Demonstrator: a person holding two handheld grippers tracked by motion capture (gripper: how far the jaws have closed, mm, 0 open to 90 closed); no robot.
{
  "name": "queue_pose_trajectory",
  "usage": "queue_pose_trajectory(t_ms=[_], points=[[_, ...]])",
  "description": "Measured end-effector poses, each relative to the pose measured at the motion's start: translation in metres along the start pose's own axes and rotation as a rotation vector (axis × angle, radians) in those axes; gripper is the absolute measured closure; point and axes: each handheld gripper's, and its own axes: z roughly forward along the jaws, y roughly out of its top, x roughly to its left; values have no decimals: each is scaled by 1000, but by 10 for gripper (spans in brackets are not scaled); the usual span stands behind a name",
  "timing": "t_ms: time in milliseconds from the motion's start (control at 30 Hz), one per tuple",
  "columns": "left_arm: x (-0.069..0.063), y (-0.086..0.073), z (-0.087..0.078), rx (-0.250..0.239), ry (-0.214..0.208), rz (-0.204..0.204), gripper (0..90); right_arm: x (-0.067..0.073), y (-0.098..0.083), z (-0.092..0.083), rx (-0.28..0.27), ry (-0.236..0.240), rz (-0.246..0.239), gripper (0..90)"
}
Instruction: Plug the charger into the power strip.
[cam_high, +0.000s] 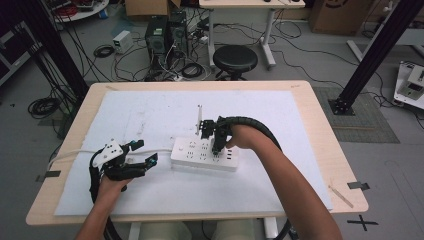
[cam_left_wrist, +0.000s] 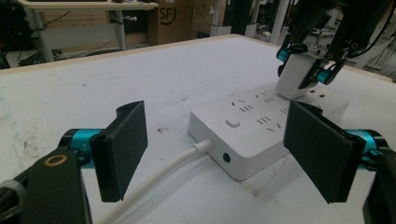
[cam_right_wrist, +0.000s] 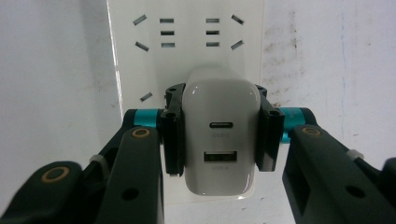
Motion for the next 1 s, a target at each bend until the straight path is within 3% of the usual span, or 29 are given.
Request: queue_pose_trajectory(t_ms=[367, 700, 767, 967, 1000], points=[[1, 0, 0, 2, 2, 0, 218, -5, 0, 2, 1, 32, 31, 637], [0, 0, 3, 0, 0, 0, 218, -4, 5, 6, 25, 28, 34, 638], [-1, 1, 2, -6, 1, -4, 218, -5, 4, 7, 14, 39, 53, 637], [-1, 2, 0, 1, 3, -4, 218, -7, 1, 6, -5, 42, 37, 633], [-1, 2, 0, 2, 1, -3, 218, -7, -1, 6, -28, 46, 39, 631]])
